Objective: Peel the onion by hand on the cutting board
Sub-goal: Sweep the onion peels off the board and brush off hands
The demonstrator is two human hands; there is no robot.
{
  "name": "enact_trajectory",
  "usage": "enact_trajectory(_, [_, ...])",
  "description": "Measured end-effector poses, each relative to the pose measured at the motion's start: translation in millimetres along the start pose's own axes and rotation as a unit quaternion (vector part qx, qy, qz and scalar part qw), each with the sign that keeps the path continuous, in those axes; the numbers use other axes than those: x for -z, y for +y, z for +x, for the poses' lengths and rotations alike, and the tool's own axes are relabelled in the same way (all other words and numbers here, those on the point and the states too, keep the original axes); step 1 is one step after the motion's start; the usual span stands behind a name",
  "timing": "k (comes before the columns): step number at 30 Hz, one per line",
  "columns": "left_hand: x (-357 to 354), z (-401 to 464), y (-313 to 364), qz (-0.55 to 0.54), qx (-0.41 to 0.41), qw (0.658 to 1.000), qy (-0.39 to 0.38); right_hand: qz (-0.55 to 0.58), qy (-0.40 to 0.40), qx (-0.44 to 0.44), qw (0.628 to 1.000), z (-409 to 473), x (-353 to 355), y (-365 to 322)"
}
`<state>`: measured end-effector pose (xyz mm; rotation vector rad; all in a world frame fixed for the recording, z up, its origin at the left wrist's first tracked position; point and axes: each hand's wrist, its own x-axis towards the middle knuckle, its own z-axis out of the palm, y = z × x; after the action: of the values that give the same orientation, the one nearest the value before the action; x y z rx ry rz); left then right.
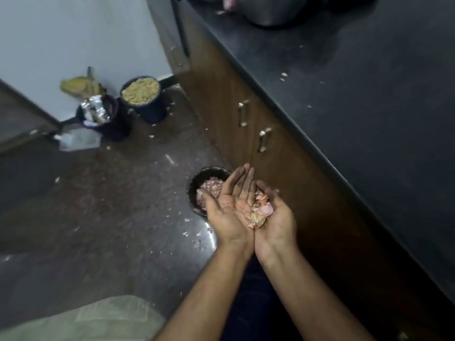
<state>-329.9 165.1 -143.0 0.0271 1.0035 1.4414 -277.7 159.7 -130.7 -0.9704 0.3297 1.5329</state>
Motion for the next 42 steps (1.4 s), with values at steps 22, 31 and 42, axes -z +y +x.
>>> enact_trajectory(22, [-3,147,74,0.006,-0.078,0.983,0.167,-0.303,0.079,-0.066,0.947,117,-132,38])
enact_trajectory(31, [-66,17,70,0.056,-0.072,0.992,0.084,-0.339,0.001,0.026,0.94,-17,-117,-38])
enact_trajectory(42, [-141,-179,-19,0.111,-0.005,0.987,-0.12,-0.267,0.0,0.281,0.922,-185,-7,-151])
